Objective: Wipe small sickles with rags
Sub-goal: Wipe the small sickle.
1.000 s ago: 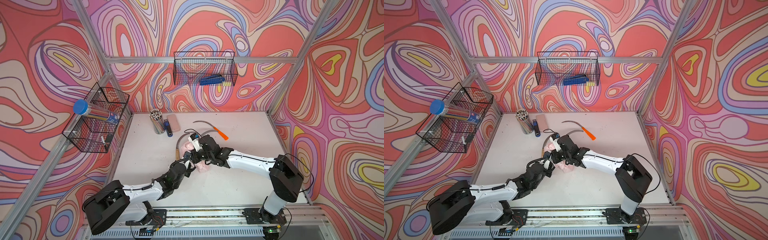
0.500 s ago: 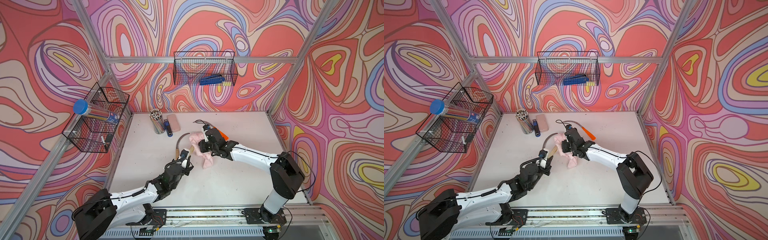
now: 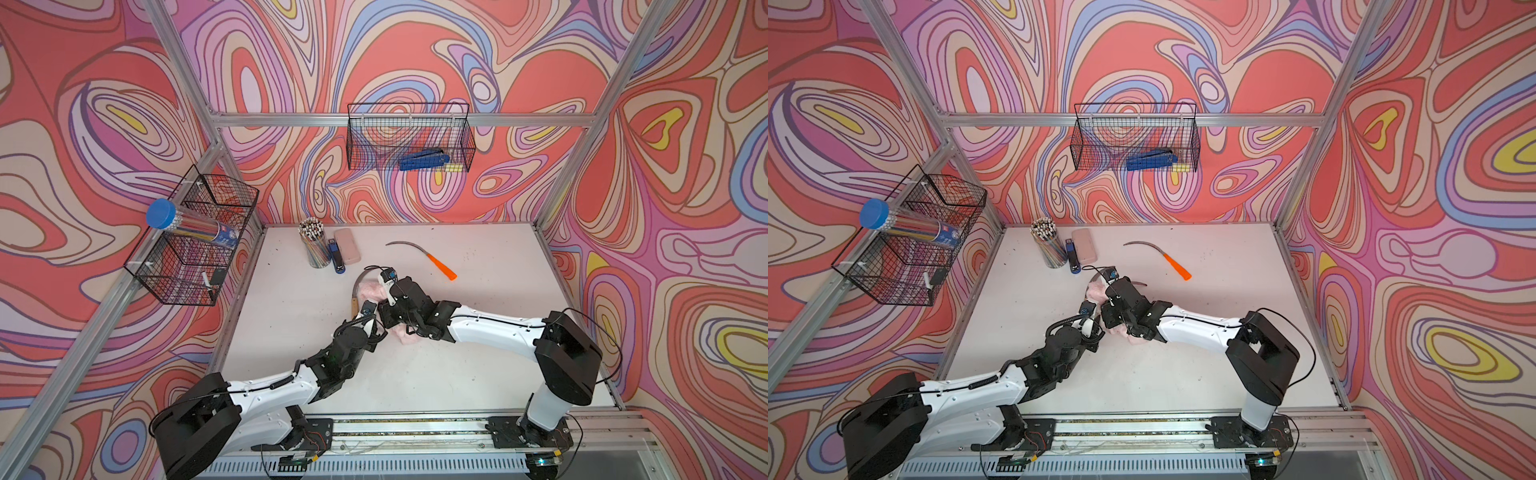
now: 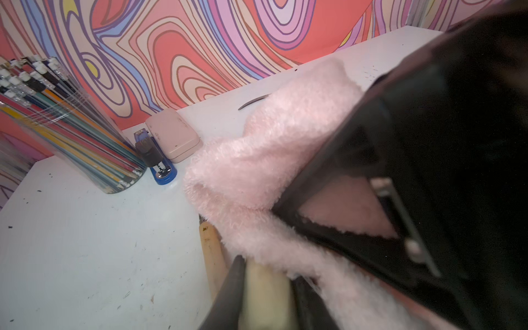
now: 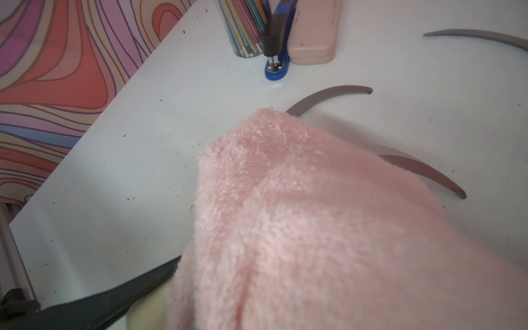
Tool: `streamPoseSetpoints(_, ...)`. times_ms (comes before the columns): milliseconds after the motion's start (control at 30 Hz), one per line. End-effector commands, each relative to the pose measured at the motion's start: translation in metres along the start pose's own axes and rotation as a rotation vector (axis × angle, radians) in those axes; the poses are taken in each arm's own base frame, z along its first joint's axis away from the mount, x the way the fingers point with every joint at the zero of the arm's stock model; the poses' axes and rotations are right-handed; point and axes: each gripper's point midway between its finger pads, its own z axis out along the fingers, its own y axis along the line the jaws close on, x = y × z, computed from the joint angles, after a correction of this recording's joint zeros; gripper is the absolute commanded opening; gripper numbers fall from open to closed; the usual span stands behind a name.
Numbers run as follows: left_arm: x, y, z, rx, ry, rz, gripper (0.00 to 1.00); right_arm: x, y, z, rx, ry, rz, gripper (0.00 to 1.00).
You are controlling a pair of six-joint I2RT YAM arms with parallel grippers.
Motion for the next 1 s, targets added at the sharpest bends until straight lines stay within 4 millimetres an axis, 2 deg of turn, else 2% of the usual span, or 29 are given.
streamPoseSetpoints(0, -0.032, -0.013, -0.001, 0.058, -0.099, -0.038, 0.00, 0.004, 0.064, -0.018, -0.280, -0.012, -0.020, 0.00)
streamPoseSetpoints(67, -0.032, -0.012, -0.001, 0.054, -0.098, -0.041, 0.00, 0.004, 0.070, -0.025, -0.325, -0.027, -0.013, 0.00)
streamPoseSetpoints(133, -0.032, -0.011, -0.001, 0.053, -0.103, -0.048, 0.00, 0.006, 0.067, -0.024, -0.312, -0.032, -0.005, 0.00)
streamPoseSetpoints(333, -0.033, -0.009, -0.004, 0.051, -0.107, -0.052, 0.00, 0.013, 0.027, 0.004, -0.090, 0.014, 0.006, 0.00)
streamPoseSetpoints(467, -0.033, -0.007, -0.008, 0.052, -0.114, -0.062, 0.00, 0.012, -0.010, 0.016, 0.006, 0.024, 0.060, 0.00)
streamPoseSetpoints(567, -0.033, -0.008, -0.010, 0.066, -0.118, -0.068, 0.00, 0.003, -0.042, 0.017, 0.082, 0.004, 0.097, 0.00)
streamPoseSetpoints(600, -0.034, -0.008, -0.010, 0.068, -0.119, -0.068, 0.00, 0.010, -0.059, 0.024, 0.152, 0.019, 0.100, 0.00)
streamPoseSetpoints(667, -0.033, -0.007, -0.010, 0.061, -0.118, -0.067, 0.00, 0.009, -0.073, 0.025, 0.219, 0.016, 0.099, 0.00)
streamPoseSetpoints(733, -0.033, -0.007, -0.009, 0.056, -0.117, -0.066, 0.00, 0.009, -0.066, 0.028, 0.182, 0.013, 0.089, 0.00)
streamPoseSetpoints(833, -0.033, -0.007, -0.009, 0.056, -0.117, -0.066, 0.00, 0.011, -0.042, 0.033, 0.111, 0.016, 0.060, 0.00)
streamPoseSetpoints(967, -0.033, -0.007, -0.009, 0.059, -0.118, -0.069, 0.00, 0.014, 0.005, 0.030, 0.076, 0.006, -0.044, 0.00)
